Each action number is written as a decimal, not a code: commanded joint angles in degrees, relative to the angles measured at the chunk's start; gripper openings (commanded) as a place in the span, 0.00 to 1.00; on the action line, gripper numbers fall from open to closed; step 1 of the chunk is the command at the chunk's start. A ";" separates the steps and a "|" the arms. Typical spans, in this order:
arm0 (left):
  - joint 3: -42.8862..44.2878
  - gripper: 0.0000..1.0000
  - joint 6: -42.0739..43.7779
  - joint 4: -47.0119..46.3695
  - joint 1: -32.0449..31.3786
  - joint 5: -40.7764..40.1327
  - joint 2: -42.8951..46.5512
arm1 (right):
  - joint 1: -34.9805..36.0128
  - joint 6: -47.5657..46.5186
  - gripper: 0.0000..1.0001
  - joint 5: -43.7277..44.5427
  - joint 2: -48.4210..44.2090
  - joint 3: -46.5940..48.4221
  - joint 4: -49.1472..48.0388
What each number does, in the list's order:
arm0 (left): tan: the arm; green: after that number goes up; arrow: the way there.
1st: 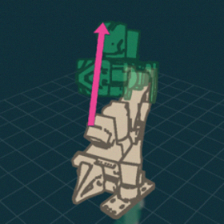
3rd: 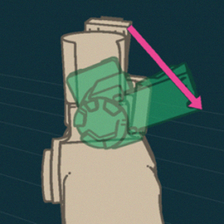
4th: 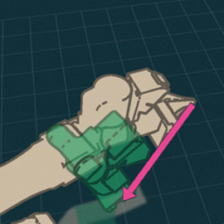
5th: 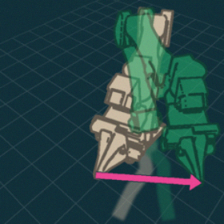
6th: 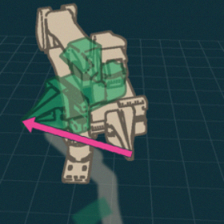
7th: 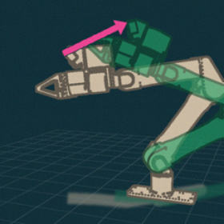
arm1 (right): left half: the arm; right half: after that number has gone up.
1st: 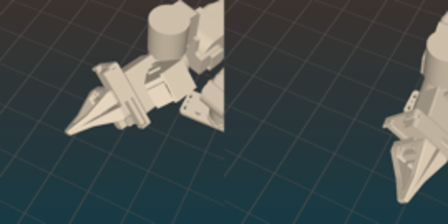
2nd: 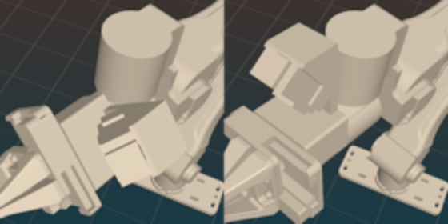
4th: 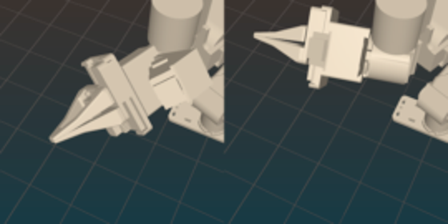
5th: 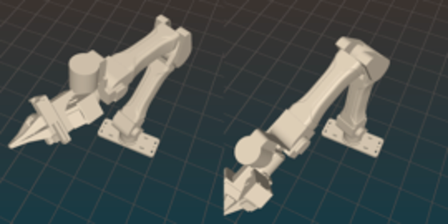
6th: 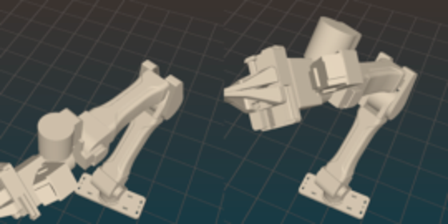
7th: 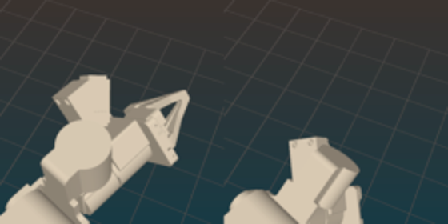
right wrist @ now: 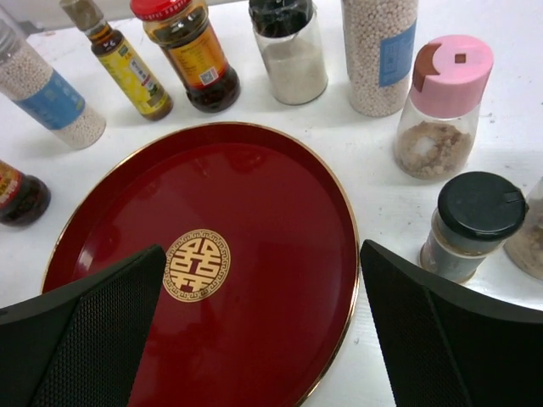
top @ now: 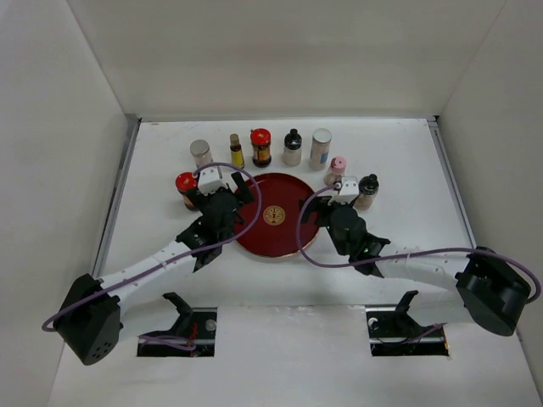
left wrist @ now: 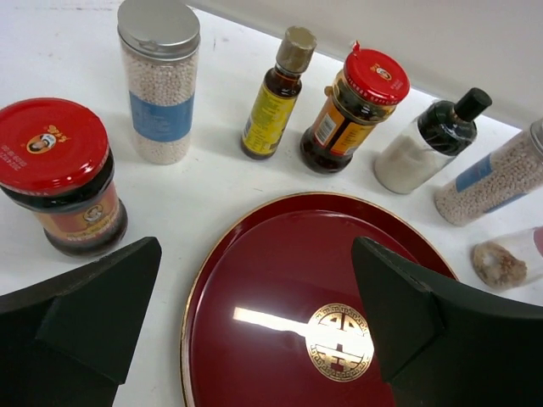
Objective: Organize the condiment bottles
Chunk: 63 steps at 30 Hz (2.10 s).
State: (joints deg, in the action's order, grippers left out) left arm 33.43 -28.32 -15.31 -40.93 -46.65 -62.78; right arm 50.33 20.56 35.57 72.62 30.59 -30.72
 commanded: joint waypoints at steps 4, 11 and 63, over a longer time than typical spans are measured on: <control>2.26 1.00 3.26 0.73 0.89 -2.91 1.87 | 0.96 0.36 0.78 -3.13 -1.33 0.44 -4.17; 3.48 1.00 7.13 0.98 5.64 -4.31 3.37 | 0.78 1.06 0.22 -5.34 -0.82 1.49 -1.36; 11.04 0.53 4.41 -2.09 26.30 6.05 -20.89 | -0.89 1.94 0.79 -8.41 3.32 2.63 -0.57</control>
State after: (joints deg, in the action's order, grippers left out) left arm 42.19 -23.88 -14.02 -14.66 -40.69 -85.34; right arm 49.82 22.65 27.97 75.61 31.09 -30.02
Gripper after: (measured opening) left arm 0.653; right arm 0.785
